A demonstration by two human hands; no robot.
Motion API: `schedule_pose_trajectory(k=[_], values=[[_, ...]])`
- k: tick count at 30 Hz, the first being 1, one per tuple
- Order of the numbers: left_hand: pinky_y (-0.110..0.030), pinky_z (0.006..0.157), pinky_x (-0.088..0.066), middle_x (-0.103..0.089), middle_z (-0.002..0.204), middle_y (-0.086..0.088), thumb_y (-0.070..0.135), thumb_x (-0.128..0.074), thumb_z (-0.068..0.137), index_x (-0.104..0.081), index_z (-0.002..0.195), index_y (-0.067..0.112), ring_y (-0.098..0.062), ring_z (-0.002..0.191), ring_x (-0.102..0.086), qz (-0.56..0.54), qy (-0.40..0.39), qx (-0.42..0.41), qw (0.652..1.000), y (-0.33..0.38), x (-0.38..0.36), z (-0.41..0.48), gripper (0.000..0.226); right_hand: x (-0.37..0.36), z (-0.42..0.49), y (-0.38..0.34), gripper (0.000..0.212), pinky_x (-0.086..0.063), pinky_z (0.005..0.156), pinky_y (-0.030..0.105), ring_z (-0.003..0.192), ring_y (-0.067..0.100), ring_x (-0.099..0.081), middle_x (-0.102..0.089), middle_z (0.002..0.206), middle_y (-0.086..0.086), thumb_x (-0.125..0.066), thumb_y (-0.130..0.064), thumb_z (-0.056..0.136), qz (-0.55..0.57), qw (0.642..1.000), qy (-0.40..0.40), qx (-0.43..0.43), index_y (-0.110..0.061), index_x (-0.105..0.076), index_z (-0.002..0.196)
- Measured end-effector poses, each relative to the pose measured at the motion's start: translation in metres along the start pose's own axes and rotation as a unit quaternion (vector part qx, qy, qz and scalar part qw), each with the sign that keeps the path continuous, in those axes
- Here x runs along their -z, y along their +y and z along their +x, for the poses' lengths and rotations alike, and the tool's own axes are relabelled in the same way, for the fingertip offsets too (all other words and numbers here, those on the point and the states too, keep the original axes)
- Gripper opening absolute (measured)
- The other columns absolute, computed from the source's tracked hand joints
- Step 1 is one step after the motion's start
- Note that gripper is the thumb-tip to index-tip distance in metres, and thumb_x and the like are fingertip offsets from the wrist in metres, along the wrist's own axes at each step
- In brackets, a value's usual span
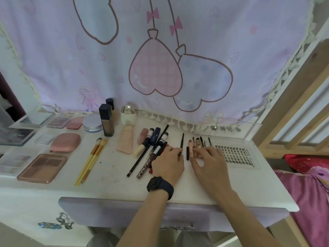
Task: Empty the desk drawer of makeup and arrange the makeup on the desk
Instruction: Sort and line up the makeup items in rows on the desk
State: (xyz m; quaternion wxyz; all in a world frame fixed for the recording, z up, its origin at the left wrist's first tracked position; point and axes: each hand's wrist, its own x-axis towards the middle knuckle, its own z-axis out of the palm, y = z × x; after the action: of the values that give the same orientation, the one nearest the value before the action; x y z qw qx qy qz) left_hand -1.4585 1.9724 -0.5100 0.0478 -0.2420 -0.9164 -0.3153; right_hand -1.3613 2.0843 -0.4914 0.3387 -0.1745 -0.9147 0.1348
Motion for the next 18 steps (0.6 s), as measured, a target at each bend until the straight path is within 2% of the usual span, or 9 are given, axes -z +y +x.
schedule_pose_trajectory(k=[7, 11, 14, 18], values=[[-0.029, 0.073, -0.049, -0.055, 0.129, 0.018, 0.044, -0.052, 0.093, -0.060, 0.128, 0.041, -0.014, 0.095, -0.066, 0.011, -0.020, -0.018, 1.000, 0.004, 0.002, -0.002, 0.036, 0.028, -0.046, 0.036, 0.023, -0.050, 0.076, 0.035, 0.090, 0.022, -0.055, -0.067, 0.100, 0.003, -0.079, -0.014, 0.082, -0.033, 0.997, 0.021, -0.073, -0.014, -0.073, 0.104], [-0.028, 0.067, -0.041, -0.054, 0.132, 0.018, 0.040, -0.050, 0.086, -0.058, 0.131, 0.040, -0.015, 0.094, -0.066, 0.017, -0.020, -0.029, 0.999, 0.007, 0.006, -0.004, 0.045, 0.027, -0.056, 0.041, 0.013, -0.039, 0.070, 0.024, 0.084, 0.014, -0.051, -0.065, 0.097, -0.003, -0.073, -0.018, 0.087, 0.005, 0.990, 0.011, -0.139, -0.020, -0.072, 0.100], [-0.027, 0.067, -0.043, -0.056, 0.129, 0.020, 0.050, -0.050, 0.088, -0.060, 0.127, 0.044, -0.015, 0.093, -0.067, 0.032, -0.017, -0.032, 0.999, 0.008, 0.006, -0.005, 0.041, 0.026, -0.055, 0.038, 0.011, -0.042, 0.070, 0.030, 0.083, 0.016, -0.051, -0.066, 0.095, -0.003, -0.071, -0.020, 0.087, 0.002, 0.989, 0.010, -0.147, -0.021, -0.073, 0.098], [-0.030, 0.071, -0.052, -0.059, 0.125, 0.020, 0.056, -0.051, 0.092, -0.065, 0.120, 0.044, -0.014, 0.094, -0.067, 0.039, -0.008, -0.038, 0.998, 0.007, 0.004, -0.004, 0.034, 0.027, -0.058, 0.040, 0.009, -0.042, 0.068, 0.030, 0.082, 0.016, -0.052, -0.066, 0.092, -0.004, -0.071, -0.020, 0.087, 0.012, 0.989, 0.016, -0.144, -0.021, -0.073, 0.095]])
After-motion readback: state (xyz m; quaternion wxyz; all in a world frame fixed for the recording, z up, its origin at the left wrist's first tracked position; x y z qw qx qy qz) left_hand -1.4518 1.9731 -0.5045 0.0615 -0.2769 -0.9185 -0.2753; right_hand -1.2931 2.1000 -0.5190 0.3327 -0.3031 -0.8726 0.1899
